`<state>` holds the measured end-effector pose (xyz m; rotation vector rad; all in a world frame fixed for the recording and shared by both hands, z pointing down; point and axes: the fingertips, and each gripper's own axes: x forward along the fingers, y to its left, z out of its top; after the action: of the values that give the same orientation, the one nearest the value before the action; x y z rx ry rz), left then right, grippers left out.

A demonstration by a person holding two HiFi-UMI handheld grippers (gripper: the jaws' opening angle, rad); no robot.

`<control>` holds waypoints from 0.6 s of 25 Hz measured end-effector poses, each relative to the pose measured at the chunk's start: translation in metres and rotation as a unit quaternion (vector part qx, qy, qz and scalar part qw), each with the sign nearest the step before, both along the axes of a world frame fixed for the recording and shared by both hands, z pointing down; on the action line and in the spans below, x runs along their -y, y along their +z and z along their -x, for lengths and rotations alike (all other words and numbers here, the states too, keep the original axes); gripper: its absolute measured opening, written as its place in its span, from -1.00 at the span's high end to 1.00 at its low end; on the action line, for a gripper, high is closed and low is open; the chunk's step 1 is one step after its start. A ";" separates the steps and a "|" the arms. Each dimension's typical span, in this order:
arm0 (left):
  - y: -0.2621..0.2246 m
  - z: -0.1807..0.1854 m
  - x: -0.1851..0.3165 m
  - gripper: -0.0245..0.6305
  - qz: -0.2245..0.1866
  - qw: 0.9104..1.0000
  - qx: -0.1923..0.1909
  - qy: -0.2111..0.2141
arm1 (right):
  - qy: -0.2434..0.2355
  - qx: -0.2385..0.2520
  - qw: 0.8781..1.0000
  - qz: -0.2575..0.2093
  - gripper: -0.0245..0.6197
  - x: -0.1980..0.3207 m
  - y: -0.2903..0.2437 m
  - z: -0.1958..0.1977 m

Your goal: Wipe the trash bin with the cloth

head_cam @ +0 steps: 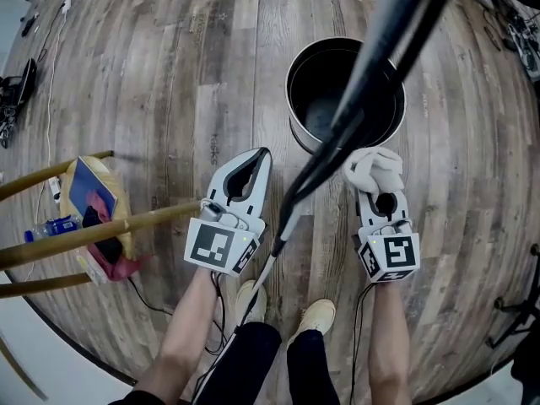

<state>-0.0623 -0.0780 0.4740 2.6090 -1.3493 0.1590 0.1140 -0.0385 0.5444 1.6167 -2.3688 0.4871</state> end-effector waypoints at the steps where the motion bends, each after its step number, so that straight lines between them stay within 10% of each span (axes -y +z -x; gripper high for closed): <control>1: 0.010 0.001 -0.003 0.94 0.005 1.000 -0.001 -0.002 | -0.002 -0.003 1.000 0.008 0.63 -0.002 0.012 0.000; 15: 0.141 0.024 -0.040 0.94 0.069 0.997 -0.007 -0.025 | -0.012 -0.010 0.994 0.110 0.63 -0.029 0.174 0.016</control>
<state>-0.0863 -0.0382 0.6149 2.4568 -1.3479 0.2182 0.0983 -0.0092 0.7179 1.4863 -2.2274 0.6954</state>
